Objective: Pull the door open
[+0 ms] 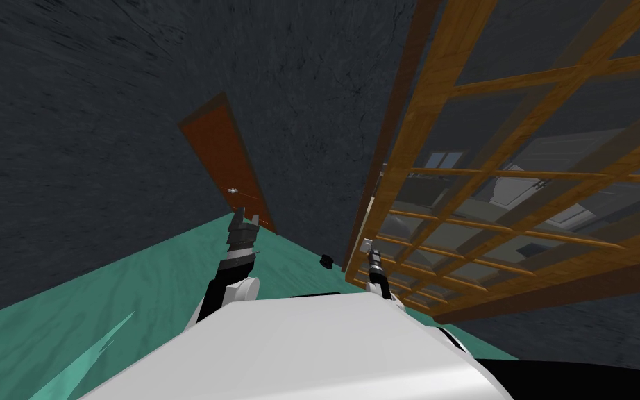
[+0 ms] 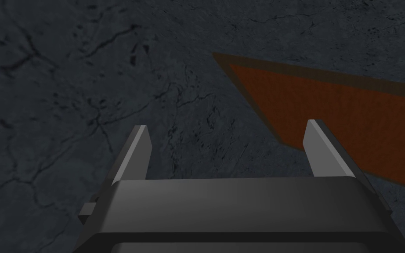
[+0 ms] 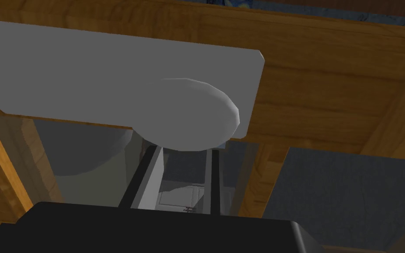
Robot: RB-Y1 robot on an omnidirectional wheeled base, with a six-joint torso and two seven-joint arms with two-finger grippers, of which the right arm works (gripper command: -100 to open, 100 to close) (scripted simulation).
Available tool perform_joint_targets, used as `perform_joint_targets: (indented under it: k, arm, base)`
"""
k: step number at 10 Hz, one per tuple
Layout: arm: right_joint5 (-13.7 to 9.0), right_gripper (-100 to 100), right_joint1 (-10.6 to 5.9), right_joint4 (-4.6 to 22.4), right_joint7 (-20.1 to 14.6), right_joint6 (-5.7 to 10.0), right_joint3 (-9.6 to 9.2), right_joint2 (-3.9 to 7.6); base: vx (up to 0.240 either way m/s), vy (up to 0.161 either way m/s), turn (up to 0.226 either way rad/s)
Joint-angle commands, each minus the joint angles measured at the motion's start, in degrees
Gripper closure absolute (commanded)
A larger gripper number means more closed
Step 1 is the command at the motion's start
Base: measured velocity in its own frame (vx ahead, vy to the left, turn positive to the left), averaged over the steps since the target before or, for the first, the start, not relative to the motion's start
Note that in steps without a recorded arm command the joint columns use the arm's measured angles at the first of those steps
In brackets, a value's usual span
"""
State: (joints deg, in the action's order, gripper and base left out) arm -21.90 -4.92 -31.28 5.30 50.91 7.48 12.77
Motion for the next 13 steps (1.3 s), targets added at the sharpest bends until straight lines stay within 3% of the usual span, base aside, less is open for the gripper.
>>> perform_joint_targets:
  k: [1,3,6,10,13]
  arm:
    - [0.6,100,-0.69,0.5,-2.9,0.33,-0.74,-0.82]
    - [0.6,100,-0.69,0.5,-3.9,0.33,-0.74,-0.82]
    - [0.9,100,-0.63,0.4,-8.7,0.28,-0.75,-0.72]
    - [0.9,100,-0.63,0.4,-8.7,0.28,-0.75,-0.72]
    - [1.1,100,-0.57,0.4,-13.5,0.24,-0.75,-0.62]
  base:
    - [-0.018,0.002,0.013]
    - [-0.015,-0.003,0.005]
    - [-0.016,-0.003,0.010]
    - [0.000,0.000,0.000]
    - [-0.018,-0.002,0.009]
